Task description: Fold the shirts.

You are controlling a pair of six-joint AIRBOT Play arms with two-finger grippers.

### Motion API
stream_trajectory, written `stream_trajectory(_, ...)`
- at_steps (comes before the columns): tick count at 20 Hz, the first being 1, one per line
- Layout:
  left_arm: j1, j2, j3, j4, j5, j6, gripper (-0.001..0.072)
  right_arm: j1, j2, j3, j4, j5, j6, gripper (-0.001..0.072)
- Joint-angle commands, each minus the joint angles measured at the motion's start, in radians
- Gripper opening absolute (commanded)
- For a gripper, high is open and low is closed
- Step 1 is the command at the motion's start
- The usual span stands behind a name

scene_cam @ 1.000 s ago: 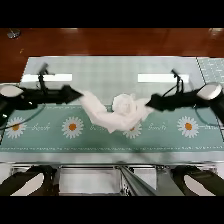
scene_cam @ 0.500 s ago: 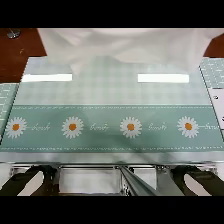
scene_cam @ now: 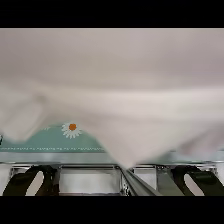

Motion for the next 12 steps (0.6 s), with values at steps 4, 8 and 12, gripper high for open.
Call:
stream_trajectory(4,0.000,0.023,-0.364,0.011,-0.198,-0.048,0.0016,0.000,0.051,-0.427,0.119,0.028,0.021,0.0028)
stream_trajectory(8,-0.001,-0.006,-0.763,0.005,-0.094,0.027,0.0016,0.000,0.051,-0.837,0.079,-0.124,-0.037,0.0028)
stream_trajectory(12,-0.059,-0.134,-1.038,-0.108,0.281,0.200,0.0016,0.000,-0.034,-1.186,0.084,-0.511,-0.108,0.0028)
